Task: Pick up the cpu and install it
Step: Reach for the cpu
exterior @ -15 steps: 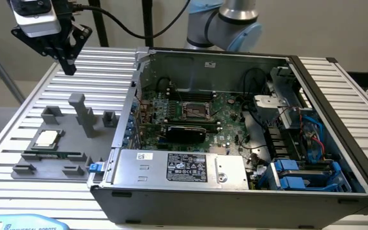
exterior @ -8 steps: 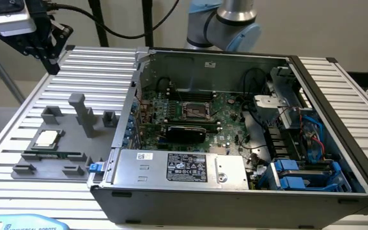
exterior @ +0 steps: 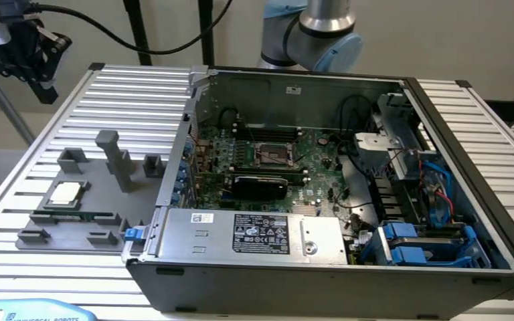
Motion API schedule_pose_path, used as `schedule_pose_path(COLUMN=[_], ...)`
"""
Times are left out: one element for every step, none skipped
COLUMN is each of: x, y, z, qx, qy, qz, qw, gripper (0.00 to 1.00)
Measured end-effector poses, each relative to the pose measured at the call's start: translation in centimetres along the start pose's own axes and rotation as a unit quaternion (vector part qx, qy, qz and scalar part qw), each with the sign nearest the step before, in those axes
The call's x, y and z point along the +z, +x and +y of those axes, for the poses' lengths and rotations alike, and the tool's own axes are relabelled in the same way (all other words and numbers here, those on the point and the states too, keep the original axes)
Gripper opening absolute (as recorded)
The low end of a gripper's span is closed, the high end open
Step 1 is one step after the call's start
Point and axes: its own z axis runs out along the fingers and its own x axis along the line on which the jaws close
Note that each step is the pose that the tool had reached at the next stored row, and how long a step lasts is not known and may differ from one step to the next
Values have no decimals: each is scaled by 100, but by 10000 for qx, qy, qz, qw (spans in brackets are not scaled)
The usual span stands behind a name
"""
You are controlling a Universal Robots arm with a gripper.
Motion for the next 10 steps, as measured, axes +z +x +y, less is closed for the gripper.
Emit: schedule_pose_path(x=[4,11,20,31,42,54,65,77,89,103], y=[45,91,136,184,229,274,319,365,411,456], z=[-4,-8,-12,-15,-19,-23,-27,-31,-35,-39], qx=[0,0,0,0,1,1,0,0,0,1], qy=[0,0,0,0,0,0,1,1,1,1], qz=[0,0,0,1,3,5,8,10,13,17], qw=[10000,10000,10000,10000,10000,10000,10000,10000,10000,10000], gripper=[11,11,11,11,11,11,11,11,11,11])
